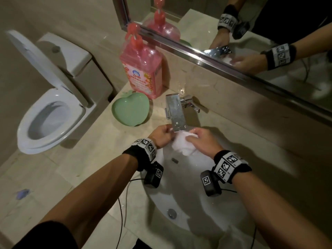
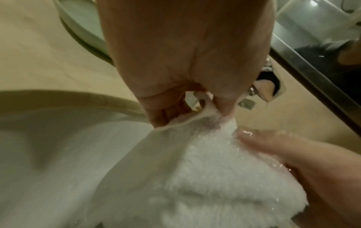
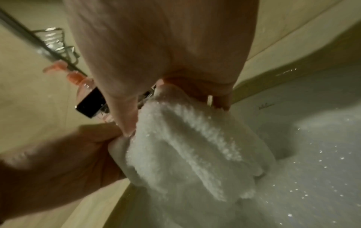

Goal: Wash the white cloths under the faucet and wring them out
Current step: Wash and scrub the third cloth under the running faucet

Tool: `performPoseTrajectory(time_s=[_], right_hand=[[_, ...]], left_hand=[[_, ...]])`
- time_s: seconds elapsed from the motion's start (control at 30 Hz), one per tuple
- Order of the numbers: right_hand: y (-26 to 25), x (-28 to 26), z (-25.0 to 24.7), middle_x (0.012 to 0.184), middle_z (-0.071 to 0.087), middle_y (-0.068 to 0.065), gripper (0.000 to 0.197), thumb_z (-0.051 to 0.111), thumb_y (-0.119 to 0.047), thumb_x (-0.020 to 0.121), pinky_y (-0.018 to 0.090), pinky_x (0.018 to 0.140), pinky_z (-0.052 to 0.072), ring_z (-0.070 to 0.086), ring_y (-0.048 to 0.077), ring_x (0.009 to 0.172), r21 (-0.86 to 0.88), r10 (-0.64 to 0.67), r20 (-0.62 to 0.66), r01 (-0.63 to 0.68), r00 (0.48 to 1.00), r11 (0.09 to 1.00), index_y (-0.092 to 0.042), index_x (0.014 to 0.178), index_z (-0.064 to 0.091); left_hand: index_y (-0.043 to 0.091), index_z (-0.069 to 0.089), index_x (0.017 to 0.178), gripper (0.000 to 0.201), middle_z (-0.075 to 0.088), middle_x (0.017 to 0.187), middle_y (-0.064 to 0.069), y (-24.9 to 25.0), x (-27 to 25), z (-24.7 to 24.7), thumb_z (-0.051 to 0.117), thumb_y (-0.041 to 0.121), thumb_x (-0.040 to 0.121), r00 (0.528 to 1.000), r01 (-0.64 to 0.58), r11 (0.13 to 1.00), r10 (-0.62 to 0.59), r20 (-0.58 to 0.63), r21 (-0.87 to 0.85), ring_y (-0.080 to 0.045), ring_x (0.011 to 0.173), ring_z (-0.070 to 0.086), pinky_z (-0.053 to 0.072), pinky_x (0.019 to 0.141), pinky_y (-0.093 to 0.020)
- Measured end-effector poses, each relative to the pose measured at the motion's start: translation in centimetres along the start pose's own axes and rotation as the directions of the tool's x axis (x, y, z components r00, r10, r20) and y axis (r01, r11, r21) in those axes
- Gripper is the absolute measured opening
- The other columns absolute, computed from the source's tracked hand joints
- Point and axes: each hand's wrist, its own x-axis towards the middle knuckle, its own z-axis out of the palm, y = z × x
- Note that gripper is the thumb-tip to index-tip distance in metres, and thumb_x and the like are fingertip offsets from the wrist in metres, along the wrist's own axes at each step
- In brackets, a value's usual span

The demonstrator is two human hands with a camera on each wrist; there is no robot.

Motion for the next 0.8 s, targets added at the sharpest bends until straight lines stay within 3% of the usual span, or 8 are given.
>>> performPoseTrajectory(time_s=[0.13, 0.2, 0.27, 0.37, 0.47, 0.6, 0.7, 0.8], right_hand=[[1.1, -0.9, -0.1, 0.064, 0.051, -0.012, 0.03, 0.066, -0.051, 0.091, 0.025, 0.057, 0.039, 0.049, 0.003, 0.058, -0.106, -0.059, 0.065, 0.066, 0.996, 0.992, -0.025, 0.077, 0.062], [1.2, -1.0, -0.5, 0.068, 0.058, 0.001, 0.039, 0.059, -0.05, 0.096, 0.032, 0.065, 0.043, 0.055, 0.017, 0.063, -0.021, -0.056, 0.035, 0.057, 0.998, 0.998, -0.013, 0.085, 0.064], [1.0, -1.0, -1.1, 0.086, 0.07, 0.014, 0.036, 0.057, -0.046, 0.098, 0.043, 0.077, 0.053, 0.067, 0.032, 0.084, 0.074, -0.03, -0.017, 0.031, 0.999, 0.997, -0.012, 0.095, 0.068], [0.9, -0.8, -1.4, 0.09, 0.071, 0.015, 0.025, 0.061, -0.034, 0.096, 0.051, 0.081, 0.055, 0.068, 0.035, 0.085, 0.114, 0.0, -0.05, 0.005, 0.999, 0.993, -0.01, 0.095, 0.068], [0.9, -0.8, -0.9, 0.095, 0.075, 0.004, 0.018, 0.07, -0.036, 0.088, 0.051, 0.086, 0.059, 0.072, 0.024, 0.088, 0.065, 0.011, 0.05, -0.015, 0.999, 0.998, -0.022, 0.1, 0.071], [0.1, -0.4, 0.6, 0.088, 0.071, 0.01, 0.051, 0.073, -0.058, 0.078, 0.049, 0.079, 0.053, 0.064, 0.031, 0.08, 0.074, -0.017, 0.154, 0.006, 0.988, 0.997, -0.011, 0.097, 0.071], [-0.6, 0.9, 1.9, 0.104, 0.076, 0.001, 0.017, 0.073, -0.032, 0.092, 0.047, 0.094, 0.055, 0.071, 0.022, 0.099, 0.154, -0.027, 0.173, 0.0, 0.985, 0.988, -0.024, 0.107, 0.073], [-1.6, 2.1, 3.2, 0.113, 0.075, -0.006, 0.017, 0.071, -0.025, 0.094, 0.044, 0.101, 0.052, 0.068, 0.014, 0.109, 0.213, 0.019, 0.158, -0.053, 0.987, 0.976, -0.028, 0.111, 0.071]], left_hand=[[0.027, 0.067, 0.078, 0.023, 0.064, 0.069, 0.006, 0.5, 0.9, 1.2, 0.061, 0.044, 0.092, 0.992, -0.085, 0.996, 0.084, 0.091, 0.01, -0.01, 0.063, 0.056, 0.049, 0.065, -0.029], [0.034, 0.071, 0.091, 0.021, 0.066, 0.072, 0.012, 0.3, 1.2, 1.5, 0.064, 0.053, 0.085, 0.988, -0.088, 0.996, 0.091, 0.123, -0.031, -0.004, 0.064, 0.057, 0.049, 0.063, -0.026], [0.046, 0.069, 0.107, 0.032, 0.072, 0.088, 0.019, -0.2, 1.4, 1.7, 0.066, 0.057, 0.077, 0.986, -0.074, 0.993, 0.086, 0.144, -0.09, 0.004, 0.074, 0.062, 0.052, 0.069, -0.021], [0.029, 0.068, 0.12, 0.035, 0.071, 0.112, 0.005, -0.5, 1.7, 2.1, 0.065, 0.04, 0.087, 0.984, -0.112, 0.982, 0.131, 0.118, -0.154, -0.001, 0.086, 0.064, 0.052, 0.082, -0.025], [0.022, 0.07, 0.095, 0.01, 0.07, 0.091, -0.003, 0.1, 1.4, 1.5, 0.06, 0.025, 0.096, 0.995, -0.08, 0.991, 0.086, 0.057, -0.104, -0.006, 0.073, 0.06, 0.052, 0.071, -0.018], [0.035, 0.067, 0.074, 0.03, 0.06, 0.058, 0.012, 0.9, -0.4, 0.3, 0.051, 0.046, 0.096, 0.981, -0.14, 0.989, 0.131, 0.146, 0.05, -0.002, 0.052, 0.051, 0.042, 0.054, -0.016], [0.028, 0.062, 0.081, 0.022, 0.055, 0.057, 0.01, 0.4, -1.0, -1.0, 0.053, 0.046, 0.091, 0.983, -0.109, 0.994, 0.108, 0.147, -0.005, -0.006, 0.051, 0.047, 0.04, 0.054, -0.023], [0.02, 0.058, 0.086, 0.008, 0.059, 0.069, 0.004, -1.4, -1.4, -3.1, 0.062, 0.025, 0.091, 0.991, -0.05, 0.999, 0.049, 0.121, 0.003, -0.013, 0.062, 0.054, 0.047, 0.066, -0.031]])
